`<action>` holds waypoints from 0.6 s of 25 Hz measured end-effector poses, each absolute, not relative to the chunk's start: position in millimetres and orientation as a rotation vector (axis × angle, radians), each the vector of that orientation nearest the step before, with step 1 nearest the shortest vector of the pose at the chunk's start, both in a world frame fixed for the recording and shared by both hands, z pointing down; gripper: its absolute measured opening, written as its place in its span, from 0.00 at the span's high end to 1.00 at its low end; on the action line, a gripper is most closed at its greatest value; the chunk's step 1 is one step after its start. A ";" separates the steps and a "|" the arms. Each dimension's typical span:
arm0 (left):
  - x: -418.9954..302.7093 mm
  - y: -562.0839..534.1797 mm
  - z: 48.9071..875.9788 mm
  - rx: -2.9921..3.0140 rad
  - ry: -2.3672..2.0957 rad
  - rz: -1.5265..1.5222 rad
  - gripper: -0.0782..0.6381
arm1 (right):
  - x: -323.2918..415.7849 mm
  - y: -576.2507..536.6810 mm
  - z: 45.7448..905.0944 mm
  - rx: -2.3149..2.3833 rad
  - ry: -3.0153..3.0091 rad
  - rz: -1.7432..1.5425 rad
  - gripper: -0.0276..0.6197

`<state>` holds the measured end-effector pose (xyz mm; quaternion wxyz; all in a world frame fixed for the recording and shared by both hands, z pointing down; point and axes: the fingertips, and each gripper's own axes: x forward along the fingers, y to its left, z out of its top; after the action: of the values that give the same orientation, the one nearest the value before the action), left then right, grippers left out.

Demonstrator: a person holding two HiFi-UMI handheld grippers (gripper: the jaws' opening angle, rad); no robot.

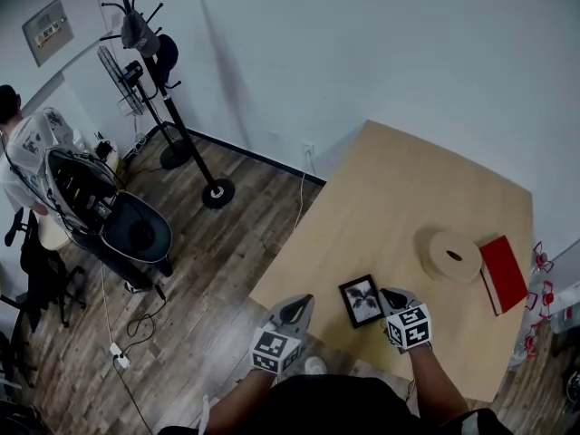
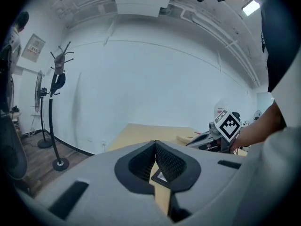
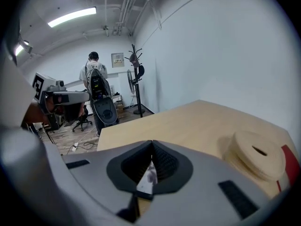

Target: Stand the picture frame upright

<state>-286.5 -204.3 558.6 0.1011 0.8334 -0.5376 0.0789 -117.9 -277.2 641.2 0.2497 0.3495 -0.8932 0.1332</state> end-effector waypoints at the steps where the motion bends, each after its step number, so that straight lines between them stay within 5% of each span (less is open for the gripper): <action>1: -290.0 -205.4 560.4 2.463 -1.577 0.236 0.90 | -120.4 -278.4 645.2 0.954 -2.419 0.372 0.94; 9: -292.6 -207.4 582.0 2.431 -1.503 0.254 0.90 | -124.4 -294.9 693.2 0.915 -2.265 0.471 0.93; 15: -292.8 -211.6 591.1 2.397 -1.514 0.264 0.90 | -126.6 -308.4 728.8 0.844 -2.179 0.552 0.78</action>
<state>-292.8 -211.6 591.1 0.1468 0.8327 -0.5259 0.0919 -126.6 -308.4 728.8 0.3620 0.3277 -0.8459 0.2145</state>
